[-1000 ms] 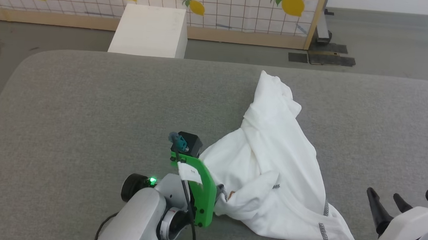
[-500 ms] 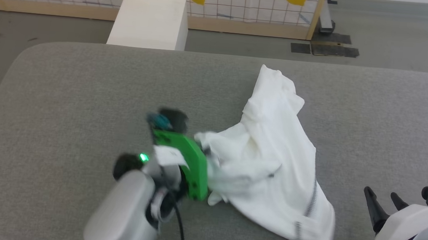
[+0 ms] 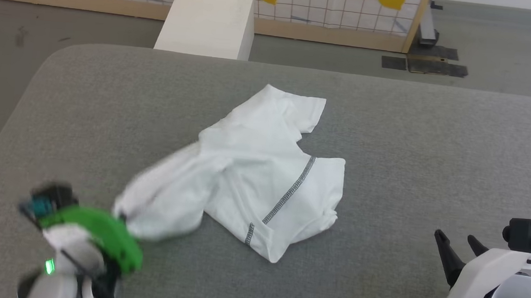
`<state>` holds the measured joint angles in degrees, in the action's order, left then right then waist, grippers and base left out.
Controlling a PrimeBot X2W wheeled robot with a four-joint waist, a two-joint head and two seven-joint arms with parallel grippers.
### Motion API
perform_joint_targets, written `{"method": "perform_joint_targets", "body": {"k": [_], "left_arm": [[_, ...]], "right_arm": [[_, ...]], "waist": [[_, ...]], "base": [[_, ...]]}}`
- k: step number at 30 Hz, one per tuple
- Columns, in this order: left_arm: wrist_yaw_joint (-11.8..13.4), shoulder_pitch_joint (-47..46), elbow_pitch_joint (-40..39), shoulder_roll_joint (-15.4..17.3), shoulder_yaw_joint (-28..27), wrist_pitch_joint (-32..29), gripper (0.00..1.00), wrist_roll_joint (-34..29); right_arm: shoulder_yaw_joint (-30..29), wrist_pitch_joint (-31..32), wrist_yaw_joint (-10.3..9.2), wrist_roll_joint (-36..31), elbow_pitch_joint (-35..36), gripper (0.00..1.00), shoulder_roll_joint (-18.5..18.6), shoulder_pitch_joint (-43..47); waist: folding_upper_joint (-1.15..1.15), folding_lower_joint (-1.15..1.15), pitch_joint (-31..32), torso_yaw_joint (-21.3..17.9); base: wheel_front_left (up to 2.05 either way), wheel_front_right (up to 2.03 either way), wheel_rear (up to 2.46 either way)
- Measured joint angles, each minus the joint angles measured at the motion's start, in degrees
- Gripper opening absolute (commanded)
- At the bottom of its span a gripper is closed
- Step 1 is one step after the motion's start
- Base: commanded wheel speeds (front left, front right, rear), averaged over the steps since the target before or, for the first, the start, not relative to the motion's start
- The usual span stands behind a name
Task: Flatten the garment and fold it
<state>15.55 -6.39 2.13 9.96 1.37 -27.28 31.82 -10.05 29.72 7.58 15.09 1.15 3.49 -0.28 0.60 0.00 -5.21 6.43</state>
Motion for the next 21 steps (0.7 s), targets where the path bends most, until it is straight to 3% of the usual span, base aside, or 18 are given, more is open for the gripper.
{"method": "perform_joint_targets", "body": {"k": [7, 8, 9, 14, 21], "left_arm": [[0.6, 6.5, 6.2, -3.0, -1.8, 0.8, 0.0, 3.6], [0.5, 6.3, 6.7, -3.0, -2.2, 1.9, 0.16, 3.6], [0.3, 6.1, 6.8, -3.0, -2.5, 3.0, 1.0, 3.6], [-3.6, 2.0, 4.4, -2.4, -3.2, 12.4, 1.0, 2.8], [-8.9, 0.2, 1.0, 0.1, 1.1, 31.0, 1.0, -7.3]], "right_arm": [[1.4, 0.0, 0.0, 0.0, -1.1, 1.0, -0.1, 0.0], [1.9, 0.1, -0.01, 0.0, -1.3, 1.0, 0.0, 0.0], [2.2, 0.1, 0.0, 0.0, -1.4, 1.0, 0.1, 0.0], [4.2, 0.1, -0.01, 0.1, -1.5, 1.0, 0.4, -1.1], [10.5, 2.3, 0.0, 0.5, -2.7, 1.0, 1.2, -8.9]], "waist": [[0.0, 0.0, -0.4, 2.0], [0.0, 0.0, -0.4, 2.3], [0.0, 0.0, -0.4, 2.5], [0.0, 0.0, -0.3, 4.2], [0.0, 0.0, -1.1, 5.7]], "base": [[0.0, 0.0, 0.0], [0.0, 0.0, 0.0], [0.0, 0.0, 0.0], [0.0, 0.0, 0.0], [0.0, 0.0, 0.0]]}}
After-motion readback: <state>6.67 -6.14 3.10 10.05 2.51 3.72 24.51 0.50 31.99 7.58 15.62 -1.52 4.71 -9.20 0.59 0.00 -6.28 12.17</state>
